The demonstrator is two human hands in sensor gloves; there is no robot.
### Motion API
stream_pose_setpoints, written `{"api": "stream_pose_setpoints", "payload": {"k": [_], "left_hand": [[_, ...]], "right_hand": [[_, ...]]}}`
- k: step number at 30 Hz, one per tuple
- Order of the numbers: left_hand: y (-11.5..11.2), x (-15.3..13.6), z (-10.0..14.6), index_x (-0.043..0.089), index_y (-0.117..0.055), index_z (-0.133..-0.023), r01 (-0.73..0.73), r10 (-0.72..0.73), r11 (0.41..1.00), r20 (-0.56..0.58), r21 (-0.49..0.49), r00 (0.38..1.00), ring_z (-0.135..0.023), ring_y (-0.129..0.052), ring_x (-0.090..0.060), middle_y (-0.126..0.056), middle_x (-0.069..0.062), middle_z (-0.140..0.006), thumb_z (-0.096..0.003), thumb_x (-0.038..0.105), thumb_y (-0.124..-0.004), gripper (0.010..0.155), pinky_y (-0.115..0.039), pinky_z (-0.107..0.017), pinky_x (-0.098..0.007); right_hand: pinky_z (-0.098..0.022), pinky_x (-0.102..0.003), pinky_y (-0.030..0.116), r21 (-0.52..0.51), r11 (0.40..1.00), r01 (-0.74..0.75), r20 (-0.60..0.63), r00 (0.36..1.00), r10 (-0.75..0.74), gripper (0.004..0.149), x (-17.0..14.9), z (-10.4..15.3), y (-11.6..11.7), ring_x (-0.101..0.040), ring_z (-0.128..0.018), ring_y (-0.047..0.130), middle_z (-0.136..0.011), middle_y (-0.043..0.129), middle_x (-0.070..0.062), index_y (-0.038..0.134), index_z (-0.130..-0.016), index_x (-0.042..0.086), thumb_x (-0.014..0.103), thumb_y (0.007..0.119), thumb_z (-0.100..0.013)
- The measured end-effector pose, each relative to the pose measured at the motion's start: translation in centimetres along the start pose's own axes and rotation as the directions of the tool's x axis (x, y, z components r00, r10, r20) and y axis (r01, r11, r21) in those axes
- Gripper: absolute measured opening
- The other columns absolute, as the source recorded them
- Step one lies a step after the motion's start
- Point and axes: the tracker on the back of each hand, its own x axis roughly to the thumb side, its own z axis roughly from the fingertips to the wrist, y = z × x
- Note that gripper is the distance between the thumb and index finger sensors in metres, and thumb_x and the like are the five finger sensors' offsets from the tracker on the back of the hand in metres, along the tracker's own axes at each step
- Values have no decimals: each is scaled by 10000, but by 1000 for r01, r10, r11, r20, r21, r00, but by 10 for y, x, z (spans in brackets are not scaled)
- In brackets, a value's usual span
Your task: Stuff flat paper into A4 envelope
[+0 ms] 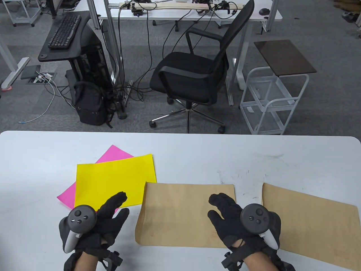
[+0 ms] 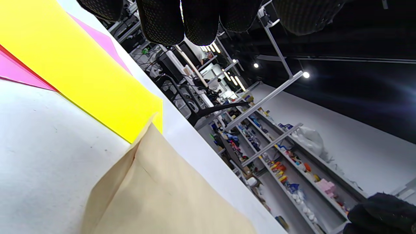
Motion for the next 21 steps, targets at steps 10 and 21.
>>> {"api": "stream_pose_setpoints", "payload": {"k": [10, 21], "left_hand": [[44, -26, -25, 288, -558, -1103, 116, -75, 984, -279, 132, 957, -1073, -728, -328, -634, 3, -1151, -460, 583, -713, 724, -603, -798, -616], [72, -82, -68, 278, -574, -1096, 485, -398, 875, -576, -2, 714, -1062, -738, -333, -647, -8, -1142, -444, 584, -738, 739, -629, -790, -594]], "right_hand": [[-653, -642, 577, 0, 1000, 6, -32, 999, -6, 582, -19, 2, -7, -412, -934, 673, -1061, 521, -92, 617, -1039, 255, 507, 730, -527], [-650, -648, 576, 40, 998, -48, -61, 997, 50, 557, -31, 0, -1, -412, -935, 674, -1062, 523, -93, 641, -1028, 255, 486, 718, -527]]}}
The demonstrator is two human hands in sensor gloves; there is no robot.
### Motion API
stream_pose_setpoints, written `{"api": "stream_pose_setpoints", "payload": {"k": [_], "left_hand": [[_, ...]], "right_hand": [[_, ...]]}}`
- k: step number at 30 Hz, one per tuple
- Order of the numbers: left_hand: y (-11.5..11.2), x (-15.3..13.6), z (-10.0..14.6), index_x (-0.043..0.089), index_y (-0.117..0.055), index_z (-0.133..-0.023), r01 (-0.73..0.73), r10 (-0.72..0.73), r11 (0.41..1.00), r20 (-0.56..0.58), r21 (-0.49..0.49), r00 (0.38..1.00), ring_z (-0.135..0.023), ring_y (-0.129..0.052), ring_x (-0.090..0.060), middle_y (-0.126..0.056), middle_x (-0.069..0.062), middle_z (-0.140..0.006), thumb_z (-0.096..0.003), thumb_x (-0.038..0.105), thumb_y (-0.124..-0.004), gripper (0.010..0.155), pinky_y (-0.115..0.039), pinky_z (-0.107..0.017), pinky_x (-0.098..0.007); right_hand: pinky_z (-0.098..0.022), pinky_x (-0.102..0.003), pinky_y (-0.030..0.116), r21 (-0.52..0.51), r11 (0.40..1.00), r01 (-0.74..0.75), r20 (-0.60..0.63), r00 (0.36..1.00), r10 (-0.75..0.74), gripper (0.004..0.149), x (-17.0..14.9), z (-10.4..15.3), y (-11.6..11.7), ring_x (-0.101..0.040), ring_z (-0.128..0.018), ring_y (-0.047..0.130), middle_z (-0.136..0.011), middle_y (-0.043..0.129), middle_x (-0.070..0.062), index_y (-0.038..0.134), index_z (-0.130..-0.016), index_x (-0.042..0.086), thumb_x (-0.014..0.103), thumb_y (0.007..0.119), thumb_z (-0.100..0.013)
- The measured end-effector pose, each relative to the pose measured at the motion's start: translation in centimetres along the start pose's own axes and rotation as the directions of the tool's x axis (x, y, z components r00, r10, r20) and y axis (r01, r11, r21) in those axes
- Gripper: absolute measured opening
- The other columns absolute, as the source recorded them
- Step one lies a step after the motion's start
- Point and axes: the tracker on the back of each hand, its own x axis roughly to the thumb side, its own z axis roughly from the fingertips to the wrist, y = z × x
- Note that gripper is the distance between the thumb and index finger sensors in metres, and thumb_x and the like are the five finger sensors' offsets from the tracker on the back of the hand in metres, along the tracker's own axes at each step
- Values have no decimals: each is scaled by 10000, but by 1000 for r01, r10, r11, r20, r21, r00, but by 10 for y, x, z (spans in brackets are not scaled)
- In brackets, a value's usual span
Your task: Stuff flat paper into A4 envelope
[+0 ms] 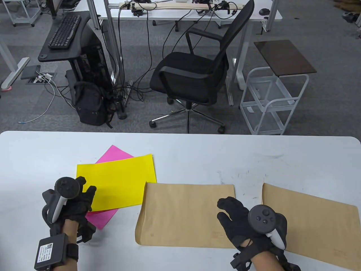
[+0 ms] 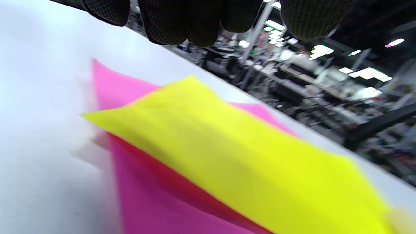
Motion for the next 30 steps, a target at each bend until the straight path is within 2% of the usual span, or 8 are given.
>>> {"api": "stream_pose_setpoints", "payload": {"k": [5, 11, 13, 19, 22, 24, 26, 30], "left_hand": [[-21, -5, -21, 244, -584, -1091, 161, -162, 987, -204, -20, 965, -1028, -785, -353, -670, -63, -1127, -413, 617, -794, 802, -696, -754, -562], [-43, -2, -39, 190, -529, -1107, 259, -274, 962, -325, -92, 905, -988, -801, -365, -678, -86, -1106, -345, 671, -865, 961, -709, -731, -558], [-44, 3, -43, 176, -537, -1103, 338, -338, 939, -328, -58, 882, -931, -856, -352, -726, -73, -1073, -325, 663, -886, 982, -736, -714, -552], [-39, 6, -50, 125, -516, -1109, 290, -317, 948, -338, -131, 886, -853, -906, -299, -782, -45, -1005, -324, 587, -939, 1004, -750, -703, -556], [-38, 2, -51, 118, -491, -1110, 226, -262, 964, -349, -141, 900, -789, -912, -259, -796, 40, -909, -319, 553, -962, 1018, -750, -697, -546], [-34, -1, -49, 133, -556, -1087, 201, -232, 972, -343, -124, 910, -695, -966, -210, -854, 93, -804, -335, 490, -982, 934, -790, -669, -521], [-27, -6, -45, 173, -699, -1012, 152, -162, 987, -321, -56, 933, -583, -1021, -173, -929, 123, -677, -357, 438, -966, 755, -834, -625, -495], [-6, -25, -40, 232, -854, -854, -88, 67, 994, -264, -66, 962, -483, -1053, -173, -982, 135, -579, -399, 433, -896, 500, -874, -545, -480]], "right_hand": [[-648, -650, 578, 6, 1000, -19, -23, 1000, 19, 555, -8, 1, 2, -413, -934, 676, -1063, 524, -91, 652, -1023, 253, 489, 719, -525], [-651, -660, 560, 30, 999, -40, -45, 998, 41, 555, -16, 4, 5, -418, -950, 644, -1073, 493, -92, 655, -1021, 257, 493, 718, -523], [-652, -663, 554, 39, 998, -39, -45, 998, 40, 555, -17, 4, 6, -419, -954, 636, -1075, 485, -94, 656, -1021, 257, 493, 718, -523], [-656, -667, 541, 50, 998, -30, -53, 998, 33, 555, -20, 5, 7, -423, -963, 615, -1080, 469, -93, 655, -1021, 258, 494, 717, -522], [-656, -668, 539, 50, 998, -27, -62, 998, 30, 554, -21, 5, 6, -423, -965, 612, -1080, 468, -93, 656, -1020, 259, 494, 718, -522], [-656, -669, 539, 51, 998, -25, -68, 997, 29, 557, -23, 5, 6, -423, -965, 613, -1080, 468, -94, 656, -1021, 258, 497, 719, -521], [-655, -669, 539, 59, 998, -28, -76, 997, 33, 558, -25, 4, 8, -423, -965, 613, -1079, 470, -94, 657, -1021, 256, 497, 719, -522], [-655, -670, 536, 80, 995, -56, -84, 994, 63, 559, -28, 1, 10, -426, -965, 609, -1078, 471, -96, 655, -1022, 255, 495, 720, -521]]}}
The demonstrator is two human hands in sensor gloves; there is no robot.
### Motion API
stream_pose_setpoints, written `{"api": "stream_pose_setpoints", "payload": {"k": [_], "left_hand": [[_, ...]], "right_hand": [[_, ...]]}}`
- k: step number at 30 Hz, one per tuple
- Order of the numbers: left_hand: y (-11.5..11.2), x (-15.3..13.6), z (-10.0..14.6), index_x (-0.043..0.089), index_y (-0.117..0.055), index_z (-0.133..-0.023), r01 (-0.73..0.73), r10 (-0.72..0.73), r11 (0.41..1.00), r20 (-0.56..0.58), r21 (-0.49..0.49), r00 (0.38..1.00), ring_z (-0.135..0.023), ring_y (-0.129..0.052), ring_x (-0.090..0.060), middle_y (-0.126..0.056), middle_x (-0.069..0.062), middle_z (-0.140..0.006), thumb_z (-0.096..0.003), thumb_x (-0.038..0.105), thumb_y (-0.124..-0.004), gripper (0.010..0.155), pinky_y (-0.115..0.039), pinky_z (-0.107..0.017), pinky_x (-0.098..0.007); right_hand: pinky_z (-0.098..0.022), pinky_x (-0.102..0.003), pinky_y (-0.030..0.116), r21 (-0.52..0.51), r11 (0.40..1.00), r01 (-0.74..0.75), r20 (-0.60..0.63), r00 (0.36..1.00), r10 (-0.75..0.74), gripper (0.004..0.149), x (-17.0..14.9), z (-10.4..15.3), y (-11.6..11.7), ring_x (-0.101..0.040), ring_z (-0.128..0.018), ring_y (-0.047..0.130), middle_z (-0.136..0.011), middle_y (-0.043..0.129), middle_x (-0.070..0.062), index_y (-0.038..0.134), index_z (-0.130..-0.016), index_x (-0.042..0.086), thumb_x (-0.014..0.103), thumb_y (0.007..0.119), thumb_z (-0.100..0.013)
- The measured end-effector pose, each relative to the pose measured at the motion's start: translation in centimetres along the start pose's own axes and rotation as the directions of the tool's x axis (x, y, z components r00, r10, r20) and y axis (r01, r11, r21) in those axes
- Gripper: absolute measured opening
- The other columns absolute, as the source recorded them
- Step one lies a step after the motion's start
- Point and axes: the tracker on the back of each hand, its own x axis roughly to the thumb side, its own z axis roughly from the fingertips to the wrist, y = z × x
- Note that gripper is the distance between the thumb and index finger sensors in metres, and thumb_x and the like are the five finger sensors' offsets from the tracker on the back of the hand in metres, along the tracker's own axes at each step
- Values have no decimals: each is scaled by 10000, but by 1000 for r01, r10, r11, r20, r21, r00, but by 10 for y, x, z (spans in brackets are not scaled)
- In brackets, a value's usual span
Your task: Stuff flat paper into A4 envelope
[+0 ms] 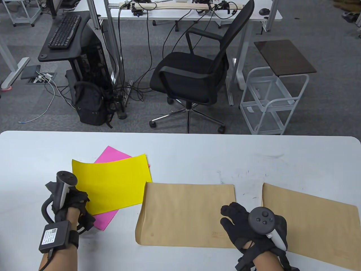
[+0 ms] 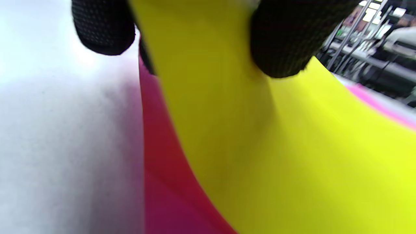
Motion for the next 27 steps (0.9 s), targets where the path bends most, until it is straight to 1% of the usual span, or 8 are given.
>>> {"api": "stream_pose_setpoints", "payload": {"k": [4, 9, 12, 15, 16, 20, 24, 27], "left_hand": [[23, -15, 5, 223, -863, -851, -151, 169, 976, 106, -156, 980, -393, -1097, -176, -1052, 126, -514, -445, 411, -820, 450, -912, -452, -451], [57, -24, 25, 226, -865, -848, -242, 257, 966, 220, -93, 941, -337, -1095, -165, -1058, 119, -481, -446, 395, -814, 439, -923, -407, -442], [79, -31, 44, 231, -862, -850, -302, 299, 953, 299, -36, 906, -329, -1093, -160, -1057, 116, -477, -448, 393, -811, 436, -924, -402, -439], [91, -38, 63, 231, -859, -853, -335, 310, 942, 380, -2, 871, -324, -1089, -159, -1055, 111, -475, -450, 391, -809, 436, -924, -399, -439], [94, -41, 70, 233, -862, -849, -357, 321, 934, 404, 16, 857, -317, -1089, -156, -1056, 114, -470, -448, 392, -810, 434, -926, -395, -436], [92, -45, 84, 221, -866, -846, -405, 356, 914, 470, 3, 808, -308, -1088, -160, -1057, 106, -461, -447, 388, -815, 436, -926, -389, -440], [88, -42, 92, 218, -864, -846, -416, 350, 909, 494, 24, 796, -311, -1088, -161, -1056, 105, -461, -446, 388, -815, 437, -925, -393, -440], [79, -35, 98, 220, -860, -848, -386, 304, 921, 517, 56, 800, -315, -1088, -159, -1054, 108, -465, -448, 390, -813, 437, -925, -396, -438]], "right_hand": [[-657, -673, 530, 6, 997, -72, -23, 997, 72, 563, -3, -1, -1, -427, -966, 607, -1079, 473, -95, 654, -1024, 254, 494, 723, -519], [-659, -676, 524, 17, 988, -151, -60, 987, 152, 580, -9, 2, 1, -430, -971, 601, -1081, 480, -87, 649, -1034, 278, 501, 763, -510], [-663, -675, 521, 72, 964, -257, -89, 961, 263, 574, -12, -1, 9, -428, -979, 593, -1090, 477, -68, 658, -1034, 333, 497, 798, -502], [-667, -673, 517, 118, 937, -328, -120, 932, 341, 576, -15, -5, 18, -421, -992, 580, -1099, 470, -44, 656, -1032, 372, 498, 816, -494], [-669, -673, 514, 139, 929, -344, -136, 922, 362, 585, -17, -6, 22, -421, -996, 570, -1103, 461, -37, 644, -1037, 379, 498, 820, -492], [-676, -668, 505, 180, 889, -422, -178, 874, 451, 630, -21, -7, 34, -412, -1014, 539, -1114, 424, -16, 585, -1057, 403, 498, 835, -486], [-679, -664, 504, 227, 827, -514, -180, 813, 554, 648, -23, -8, 45, -398, -1019, 535, -1115, 420, -1, 559, -1061, 412, 493, 841, -483], [-678, -660, 512, 219, 823, -524, -173, 810, 561, 651, -19, -9, 49, -396, -1015, 548, -1113, 423, -11, 551, -1061, 413, 477, 840, -482]]}}
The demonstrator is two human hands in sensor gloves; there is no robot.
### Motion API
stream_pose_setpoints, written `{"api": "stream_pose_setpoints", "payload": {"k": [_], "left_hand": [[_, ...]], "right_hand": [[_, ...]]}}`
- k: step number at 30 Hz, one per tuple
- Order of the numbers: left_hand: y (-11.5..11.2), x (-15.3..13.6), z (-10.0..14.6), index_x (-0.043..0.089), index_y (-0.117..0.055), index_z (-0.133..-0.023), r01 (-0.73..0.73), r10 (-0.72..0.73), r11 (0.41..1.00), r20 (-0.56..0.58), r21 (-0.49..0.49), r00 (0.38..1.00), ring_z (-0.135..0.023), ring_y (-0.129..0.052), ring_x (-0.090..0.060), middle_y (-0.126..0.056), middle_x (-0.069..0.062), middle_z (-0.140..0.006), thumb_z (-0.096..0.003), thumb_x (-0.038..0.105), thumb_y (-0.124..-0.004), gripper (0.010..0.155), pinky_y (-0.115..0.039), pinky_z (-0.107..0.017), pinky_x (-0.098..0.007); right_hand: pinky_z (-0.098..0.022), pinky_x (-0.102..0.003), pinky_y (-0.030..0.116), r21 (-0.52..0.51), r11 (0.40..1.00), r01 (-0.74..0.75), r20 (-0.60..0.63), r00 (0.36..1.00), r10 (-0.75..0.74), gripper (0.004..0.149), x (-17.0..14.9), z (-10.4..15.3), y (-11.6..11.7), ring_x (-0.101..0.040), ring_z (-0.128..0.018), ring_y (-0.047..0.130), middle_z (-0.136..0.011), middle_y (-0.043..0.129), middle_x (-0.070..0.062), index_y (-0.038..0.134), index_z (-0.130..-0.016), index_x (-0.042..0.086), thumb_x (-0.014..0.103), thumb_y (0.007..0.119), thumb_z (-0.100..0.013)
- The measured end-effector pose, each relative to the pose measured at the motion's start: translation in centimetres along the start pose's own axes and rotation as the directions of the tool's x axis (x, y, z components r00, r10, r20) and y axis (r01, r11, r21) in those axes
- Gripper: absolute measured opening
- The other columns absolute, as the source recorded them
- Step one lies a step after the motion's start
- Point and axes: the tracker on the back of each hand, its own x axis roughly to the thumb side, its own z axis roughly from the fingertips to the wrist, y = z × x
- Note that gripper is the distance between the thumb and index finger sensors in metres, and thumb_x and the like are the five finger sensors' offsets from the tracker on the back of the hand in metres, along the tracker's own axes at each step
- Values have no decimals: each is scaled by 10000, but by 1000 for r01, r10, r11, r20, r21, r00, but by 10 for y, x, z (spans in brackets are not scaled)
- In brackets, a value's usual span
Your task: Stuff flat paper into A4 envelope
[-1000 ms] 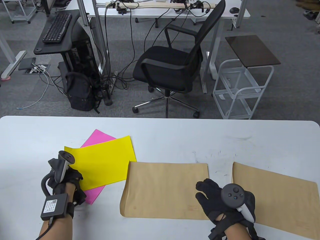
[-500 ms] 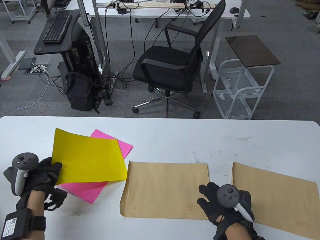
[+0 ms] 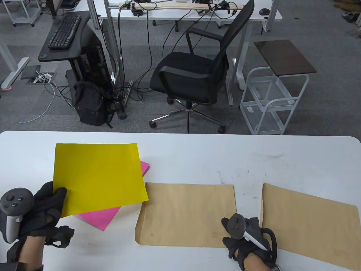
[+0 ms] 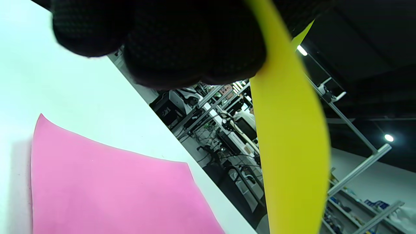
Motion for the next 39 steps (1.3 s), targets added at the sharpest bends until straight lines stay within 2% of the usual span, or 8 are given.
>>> {"api": "stream_pose_setpoints", "payload": {"k": [6, 10, 21, 39], "left_hand": [[-8, 15, 10, 235, -854, -846, 169, -180, 976, 69, 139, 981, -310, -1079, -139, -1046, 125, -456, -448, 408, -808, 436, -930, -408, -423], [-10, 18, 14, 240, -849, -850, 184, -200, 968, 82, 172, 976, -319, -1079, -135, -1043, 130, -461, -451, 412, -805, 436, -929, -416, -421], [-18, 14, 11, 248, -844, -852, 207, -221, 968, 88, 143, 971, -336, -1080, -133, -1042, 134, -470, -452, 417, -803, 436, -927, -432, -420], [-14, -1, 2, 230, -855, -842, 107, -110, 992, 42, 61, 993, -325, -1083, -140, -1046, 121, -460, -447, 406, -812, 435, -931, -423, -426]], "right_hand": [[-677, -660, 515, 18, 1000, -16, -9, 1000, 16, 638, 3, 2, 1, -401, -1013, 547, -1110, 425, -27, 550, -1061, 404, 461, 824, -488], [-676, -659, 519, 20, 1000, -21, -7, 1000, 21, 638, 4, 2, 2, -403, -1012, 547, -1109, 426, -31, 549, -1062, 399, 461, 822, -488], [-674, -659, 526, 27, 999, -31, -3, 1000, 31, 640, 5, 3, 3, -406, -1009, 553, -1106, 430, -39, 546, -1063, 392, 461, 819, -488], [-675, -660, 522, 35, 999, -33, -7, 999, 33, 640, 6, 3, 4, -404, -1012, 546, -1108, 422, -37, 537, -1065, 392, 460, 813, -492]]}}
